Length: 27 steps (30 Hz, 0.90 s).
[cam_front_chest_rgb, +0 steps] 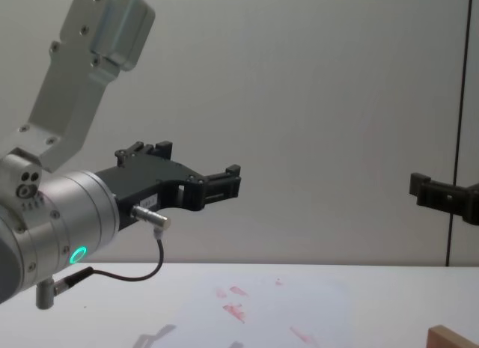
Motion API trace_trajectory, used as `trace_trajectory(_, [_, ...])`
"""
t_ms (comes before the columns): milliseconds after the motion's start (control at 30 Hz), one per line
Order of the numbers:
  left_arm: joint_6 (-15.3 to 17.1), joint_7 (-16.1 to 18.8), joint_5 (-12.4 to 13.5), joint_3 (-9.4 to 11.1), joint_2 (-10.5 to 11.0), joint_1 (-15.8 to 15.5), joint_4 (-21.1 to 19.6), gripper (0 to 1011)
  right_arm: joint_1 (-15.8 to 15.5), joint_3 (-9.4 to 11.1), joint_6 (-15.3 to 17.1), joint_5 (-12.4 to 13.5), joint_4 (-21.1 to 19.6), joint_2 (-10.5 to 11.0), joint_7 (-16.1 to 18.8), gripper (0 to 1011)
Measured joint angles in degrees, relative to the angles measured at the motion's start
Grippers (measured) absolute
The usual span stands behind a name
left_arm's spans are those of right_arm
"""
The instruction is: Use the one hand to pick up the stamp and affix it onto the A4 paper.
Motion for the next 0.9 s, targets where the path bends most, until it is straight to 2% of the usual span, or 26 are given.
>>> trace_trajectory(400, [0.0, 0.0, 0.0, 0.0, 0.0, 0.0, 0.0, 1003, -0.1, 0.4, 0.0, 0.2, -0.1, 0.4, 0.2, 1001])
trace_trajectory(900, [0.0, 0.0, 0.0, 0.0, 0.0, 0.0, 0.0, 1003, -1.8, 2.3, 0.2, 2.2, -3.5, 3.0, 0.9, 1001])
